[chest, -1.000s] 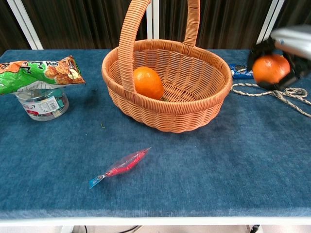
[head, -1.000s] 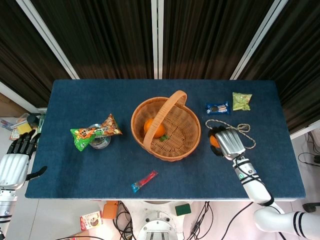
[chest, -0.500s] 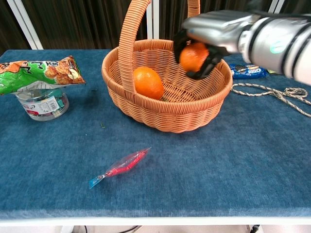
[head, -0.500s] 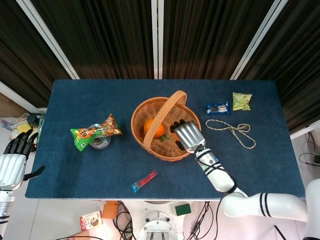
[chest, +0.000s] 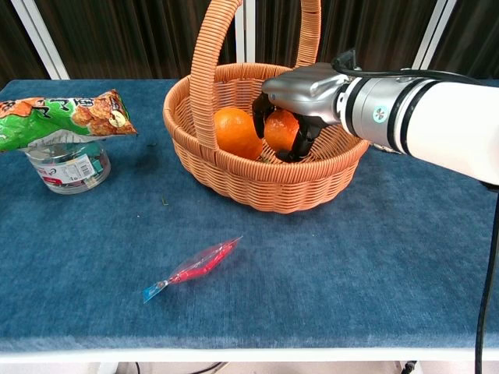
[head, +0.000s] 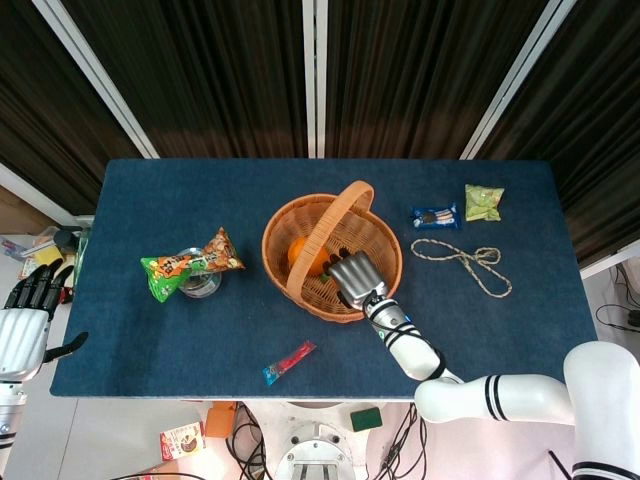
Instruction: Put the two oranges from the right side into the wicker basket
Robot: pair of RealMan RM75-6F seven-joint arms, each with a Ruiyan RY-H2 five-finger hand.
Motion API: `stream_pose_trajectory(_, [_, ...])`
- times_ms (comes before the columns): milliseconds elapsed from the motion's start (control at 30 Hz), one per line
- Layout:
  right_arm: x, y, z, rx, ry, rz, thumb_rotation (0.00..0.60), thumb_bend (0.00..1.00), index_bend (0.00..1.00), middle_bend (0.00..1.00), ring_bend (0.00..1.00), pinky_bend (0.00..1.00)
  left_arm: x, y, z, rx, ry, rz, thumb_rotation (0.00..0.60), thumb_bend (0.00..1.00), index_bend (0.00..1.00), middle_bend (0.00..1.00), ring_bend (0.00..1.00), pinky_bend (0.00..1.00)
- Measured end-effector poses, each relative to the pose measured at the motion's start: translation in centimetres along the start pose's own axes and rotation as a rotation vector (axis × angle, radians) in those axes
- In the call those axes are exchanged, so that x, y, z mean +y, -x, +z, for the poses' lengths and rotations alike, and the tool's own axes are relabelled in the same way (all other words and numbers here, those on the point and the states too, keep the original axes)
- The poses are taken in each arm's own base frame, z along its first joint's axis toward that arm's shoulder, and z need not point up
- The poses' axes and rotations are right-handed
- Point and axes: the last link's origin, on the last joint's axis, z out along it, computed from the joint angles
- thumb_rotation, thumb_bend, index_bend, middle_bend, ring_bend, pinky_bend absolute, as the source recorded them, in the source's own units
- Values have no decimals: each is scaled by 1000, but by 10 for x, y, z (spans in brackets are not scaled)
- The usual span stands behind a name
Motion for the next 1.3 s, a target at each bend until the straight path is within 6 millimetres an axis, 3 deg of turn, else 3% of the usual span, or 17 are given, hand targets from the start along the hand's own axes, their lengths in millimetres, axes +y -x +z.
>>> stream_pose_trajectory(167, [5, -6, -6, 16, 0, 20, 600, 294, 175, 132, 2, 88, 1, 1, 0, -5, 3, 4, 600, 127, 52, 20, 18, 146])
stream_pose_trajectory(433, [30, -22, -36, 112, 20, 68, 600, 282, 161, 141, 0, 69, 3, 1, -1, -2, 5, 6, 600, 127, 52, 20, 19, 146])
stream_pose_trajectory(567, [67, -23, -73, 179, 94, 123, 600, 275, 161, 146, 0, 62, 4, 3, 0, -8, 8, 8, 600, 126, 52, 21, 19, 146])
stream_pose_trajectory(767, [116, -5, -128, 266, 177, 260, 600, 207, 228, 191, 0, 42, 7, 5, 0, -12, 13, 20, 600, 127, 52, 21, 19, 146])
stream_pose_trajectory(900, [158, 24, -173, 301, 263, 330, 600, 188, 13, 21, 0, 0, 10, 7, 0, -15, 15, 29, 600, 127, 52, 20, 19, 146])
stream_pose_trajectory(967, [178, 38, -195, 299, 317, 326, 600, 220, 0, 0, 0, 0, 11, 7, -1, -15, 13, 33, 600, 126, 52, 20, 19, 146])
stream_pose_trajectory(1167, [203, 58, -247, 316, 451, 207, 600, 227, 0, 0, 0, 0, 10, 5, -4, 1, 6, 37, 600, 127, 52, 20, 19, 146])
stream_pose_trajectory(1300, [213, 59, -276, 346, 508, 99, 600, 226, 0, 0, 0, 0, 7, 5, -3, 1, -7, 35, 600, 127, 52, 20, 18, 146])
